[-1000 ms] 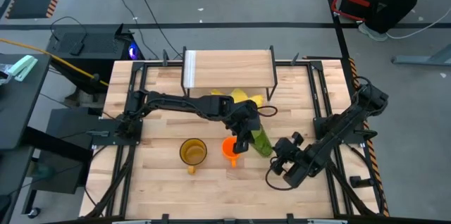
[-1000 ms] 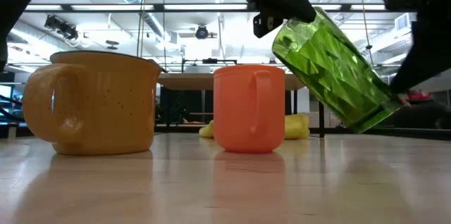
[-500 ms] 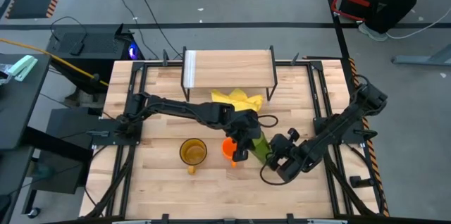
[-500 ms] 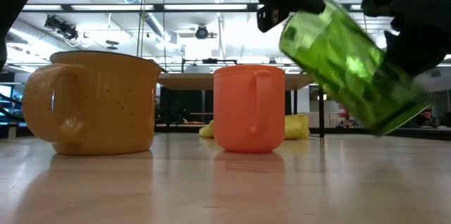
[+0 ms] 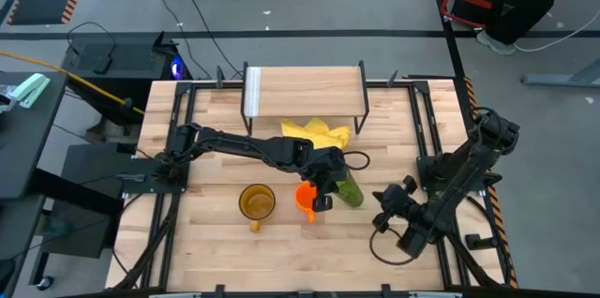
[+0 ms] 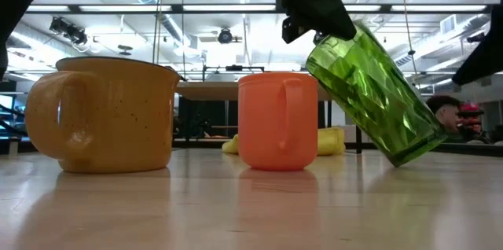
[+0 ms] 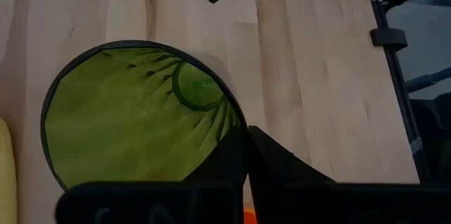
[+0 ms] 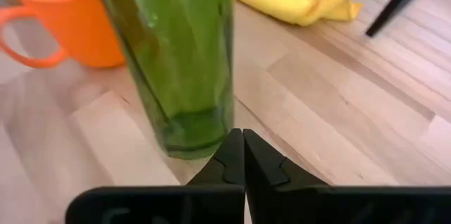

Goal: Stack small to large cups/mugs on shelf
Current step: Put the green cup on the shelf

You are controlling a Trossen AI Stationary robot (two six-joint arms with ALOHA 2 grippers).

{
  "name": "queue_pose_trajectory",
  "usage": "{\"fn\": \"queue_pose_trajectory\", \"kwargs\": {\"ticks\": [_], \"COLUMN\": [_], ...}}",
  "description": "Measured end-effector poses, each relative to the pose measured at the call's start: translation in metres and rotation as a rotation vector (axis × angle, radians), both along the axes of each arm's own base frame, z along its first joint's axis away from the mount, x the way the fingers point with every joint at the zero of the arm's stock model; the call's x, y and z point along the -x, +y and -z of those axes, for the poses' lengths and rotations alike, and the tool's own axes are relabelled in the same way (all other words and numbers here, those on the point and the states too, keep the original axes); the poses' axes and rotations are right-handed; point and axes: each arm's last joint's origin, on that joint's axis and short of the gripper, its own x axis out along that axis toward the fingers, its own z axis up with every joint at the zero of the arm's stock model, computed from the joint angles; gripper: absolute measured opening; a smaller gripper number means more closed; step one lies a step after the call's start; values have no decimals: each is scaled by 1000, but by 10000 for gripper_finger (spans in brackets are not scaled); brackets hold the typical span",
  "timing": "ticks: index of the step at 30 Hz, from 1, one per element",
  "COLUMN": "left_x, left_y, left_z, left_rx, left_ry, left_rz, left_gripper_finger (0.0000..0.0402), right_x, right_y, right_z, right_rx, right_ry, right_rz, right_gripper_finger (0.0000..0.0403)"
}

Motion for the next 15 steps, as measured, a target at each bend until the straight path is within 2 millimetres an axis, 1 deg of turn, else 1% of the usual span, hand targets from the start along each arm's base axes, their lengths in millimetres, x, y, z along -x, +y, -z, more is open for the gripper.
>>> {"fn": "queue_pose_trajectory", "kwargs": {"ticks": [4, 7, 11, 15], "left_x": [2, 4, 5, 6], "left_y": [-3, -6, -8, -6], "left_z": [-6, -19, -36, -41], "left_rx": [-51, -106, -126, -129], "left_ry": [18, 16, 1, 10], "left_rz": [-27, -54, -56, -62], "left_gripper_finger": [11, 11, 11, 11], "right_x": [1, 0, -3, -8], "right_y": [1, 2, 5, 12], "right_z": [0, 3, 13, 24], "right_rx": [16, 39, 56, 46], "right_ry": [-5, 4, 19, 12], "right_rz": [-16, -24, -24, -28], "right_gripper_finger": [0, 0, 0, 0]}}
